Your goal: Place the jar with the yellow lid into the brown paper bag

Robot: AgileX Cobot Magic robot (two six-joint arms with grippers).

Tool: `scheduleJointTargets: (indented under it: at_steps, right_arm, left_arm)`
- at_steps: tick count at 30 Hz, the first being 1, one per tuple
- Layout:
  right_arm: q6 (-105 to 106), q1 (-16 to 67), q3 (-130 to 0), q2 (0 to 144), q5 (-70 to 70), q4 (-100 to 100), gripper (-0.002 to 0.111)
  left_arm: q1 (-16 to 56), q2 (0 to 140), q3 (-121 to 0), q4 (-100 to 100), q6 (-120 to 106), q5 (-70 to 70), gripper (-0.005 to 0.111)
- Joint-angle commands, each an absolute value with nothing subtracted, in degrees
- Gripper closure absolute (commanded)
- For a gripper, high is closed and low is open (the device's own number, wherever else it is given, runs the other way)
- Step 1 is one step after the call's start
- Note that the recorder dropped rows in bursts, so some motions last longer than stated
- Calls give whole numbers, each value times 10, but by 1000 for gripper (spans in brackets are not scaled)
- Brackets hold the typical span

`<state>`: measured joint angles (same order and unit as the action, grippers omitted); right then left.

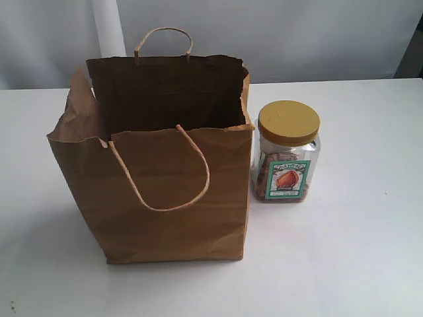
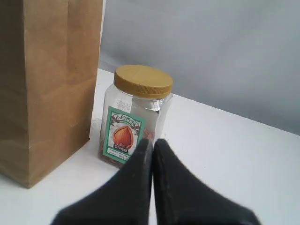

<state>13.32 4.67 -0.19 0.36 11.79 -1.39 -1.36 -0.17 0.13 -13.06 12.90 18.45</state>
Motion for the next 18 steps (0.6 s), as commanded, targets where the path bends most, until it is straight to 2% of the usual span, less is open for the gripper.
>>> scheduleJointTargets:
  at_steps: [1,7,18]
  right_arm:
    - [130,45,0,0,118,-8,108]
    - [153,45,0,0,69,37,108]
    - [145,45,0,0,-20,5,108]
  left_arm:
    - [-12,0,0,-128,131,180,106]
    - [-12,0,0,-128,131,180,106]
    - [-12,0,0,-128,131,180,106]
